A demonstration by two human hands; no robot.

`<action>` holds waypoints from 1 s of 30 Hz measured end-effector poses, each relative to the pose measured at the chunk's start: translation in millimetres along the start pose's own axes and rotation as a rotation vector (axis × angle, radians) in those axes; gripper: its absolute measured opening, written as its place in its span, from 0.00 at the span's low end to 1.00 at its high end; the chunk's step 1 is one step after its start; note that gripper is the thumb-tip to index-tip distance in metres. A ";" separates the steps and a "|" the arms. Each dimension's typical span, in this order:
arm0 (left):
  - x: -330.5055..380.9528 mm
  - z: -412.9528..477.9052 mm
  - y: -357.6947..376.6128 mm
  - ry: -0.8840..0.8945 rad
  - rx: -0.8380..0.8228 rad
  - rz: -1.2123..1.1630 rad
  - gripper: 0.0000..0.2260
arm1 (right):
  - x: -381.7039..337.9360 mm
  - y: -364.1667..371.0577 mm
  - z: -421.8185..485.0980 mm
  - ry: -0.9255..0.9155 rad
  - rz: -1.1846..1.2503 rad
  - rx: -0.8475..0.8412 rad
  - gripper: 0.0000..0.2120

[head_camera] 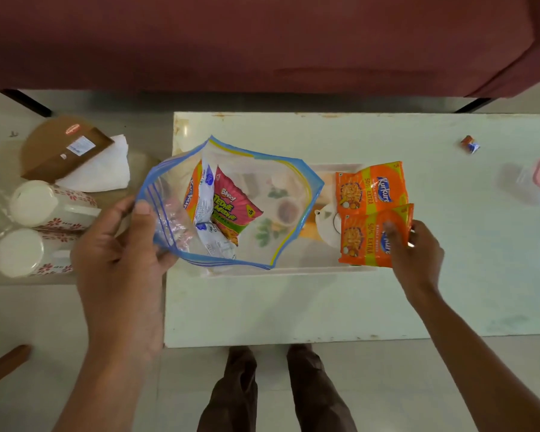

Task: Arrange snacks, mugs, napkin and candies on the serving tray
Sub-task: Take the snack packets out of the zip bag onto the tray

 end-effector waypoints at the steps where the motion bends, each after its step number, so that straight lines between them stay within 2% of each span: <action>1: -0.9 -0.6 0.0 0.003 0.000 0.002 0.13 | 5.9 5.3 2.2 0.016 -0.005 -0.018 0.16; 11: -7.2 -6.9 4.2 -0.005 -0.005 0.042 0.11 | 17.3 -7.7 2.5 0.032 -0.089 -0.075 0.25; 14: -5.9 -9.7 5.2 -0.023 -0.006 0.023 0.09 | -22.5 -33.0 -4.7 -0.195 -0.176 -0.048 0.24; 18: -3.6 -18.0 9.1 -0.008 -0.012 0.033 0.09 | -120.7 -77.3 -36.7 -0.496 0.085 0.005 0.10; 20: -2.9 -24.0 12.4 0.006 -0.009 0.048 0.09 | -169.6 -85.5 -63.6 -0.573 0.203 -0.086 0.05; 22: -1.9 -30.9 15.8 0.029 -0.012 0.066 0.09 | -203.0 -72.7 -84.7 -0.626 0.221 -0.267 0.02; 24: -0.2 -38.0 17.7 0.065 -0.013 0.085 0.10 | -217.7 -40.6 -99.0 -0.597 0.066 -0.513 0.04; 26: 1.2 -46.1 19.2 0.089 -0.023 0.089 0.09 | -217.9 -3.1 -104.6 -0.567 -0.189 -0.680 0.11; 28: 1.7 -55.4 20.4 0.111 -0.035 0.101 0.09 | -215.3 24.8 -104.5 -0.513 -0.338 -0.704 0.15; 30: 0.4 -64.9 22.7 0.119 -0.032 0.116 0.10 | -214.8 44.3 -103.1 -0.417 -0.304 -0.706 0.15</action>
Point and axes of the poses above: each hand's wrist, its own z-axis towards the middle knuckle, its own y-axis out of the palm, x = y × z, the point moved 3 cm from there along z, towards the middle knuckle, and after that the axes turned 8 degrees about x, right-handed, at the moved point
